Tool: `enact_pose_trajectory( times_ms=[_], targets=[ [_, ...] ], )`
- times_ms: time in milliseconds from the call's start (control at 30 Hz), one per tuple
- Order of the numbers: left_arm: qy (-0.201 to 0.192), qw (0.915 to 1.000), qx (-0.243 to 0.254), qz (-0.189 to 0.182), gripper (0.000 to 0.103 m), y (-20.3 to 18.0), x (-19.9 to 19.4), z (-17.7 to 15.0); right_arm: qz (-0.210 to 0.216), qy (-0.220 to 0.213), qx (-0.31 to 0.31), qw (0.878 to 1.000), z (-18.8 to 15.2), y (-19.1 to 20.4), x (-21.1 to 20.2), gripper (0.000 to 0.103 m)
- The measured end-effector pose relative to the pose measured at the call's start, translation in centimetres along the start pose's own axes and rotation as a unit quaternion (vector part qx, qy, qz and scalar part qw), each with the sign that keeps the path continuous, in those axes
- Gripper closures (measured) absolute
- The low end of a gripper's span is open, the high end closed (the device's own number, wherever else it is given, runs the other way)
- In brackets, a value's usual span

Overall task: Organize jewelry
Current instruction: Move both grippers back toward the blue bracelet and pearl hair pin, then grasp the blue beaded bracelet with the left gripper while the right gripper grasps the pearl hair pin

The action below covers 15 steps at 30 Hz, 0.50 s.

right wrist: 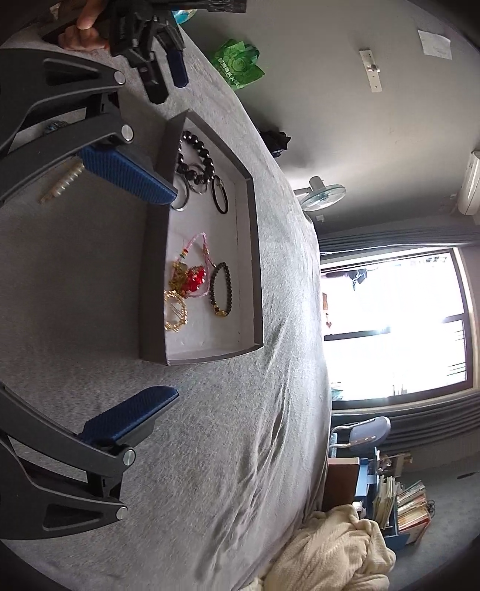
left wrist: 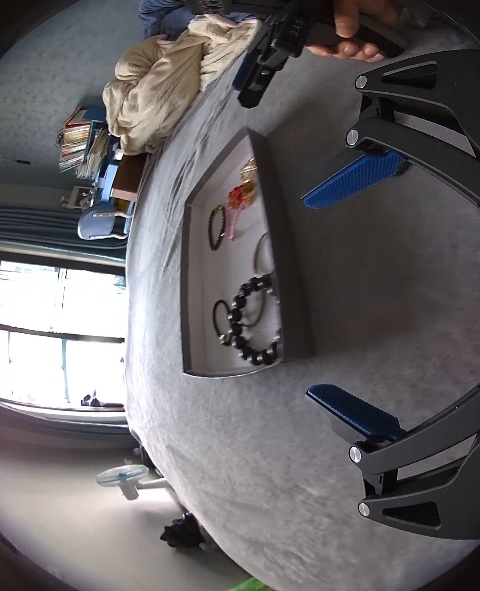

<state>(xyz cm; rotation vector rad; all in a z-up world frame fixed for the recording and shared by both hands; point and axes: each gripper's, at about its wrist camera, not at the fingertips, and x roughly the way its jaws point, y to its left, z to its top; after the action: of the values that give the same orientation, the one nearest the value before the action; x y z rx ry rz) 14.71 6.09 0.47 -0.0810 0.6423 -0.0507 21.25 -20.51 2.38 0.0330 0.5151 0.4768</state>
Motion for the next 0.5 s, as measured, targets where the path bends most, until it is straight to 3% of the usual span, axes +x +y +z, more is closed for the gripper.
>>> enact_pose_trajectory(
  times_ms=[233,500],
  targets=[
    [0.000,0.9996,0.028,0.008,0.007,-1.9,-1.1,-1.5,0.001,0.002,-0.012,1.000,-1.1,1.1,-1.5,0.006],
    [0.007,0.9995,0.025,0.016,0.007,-2.5,-1.5,-2.7,0.000,0.003,-0.011,1.000,-2.0,1.6,-2.5,0.006]
  ],
)
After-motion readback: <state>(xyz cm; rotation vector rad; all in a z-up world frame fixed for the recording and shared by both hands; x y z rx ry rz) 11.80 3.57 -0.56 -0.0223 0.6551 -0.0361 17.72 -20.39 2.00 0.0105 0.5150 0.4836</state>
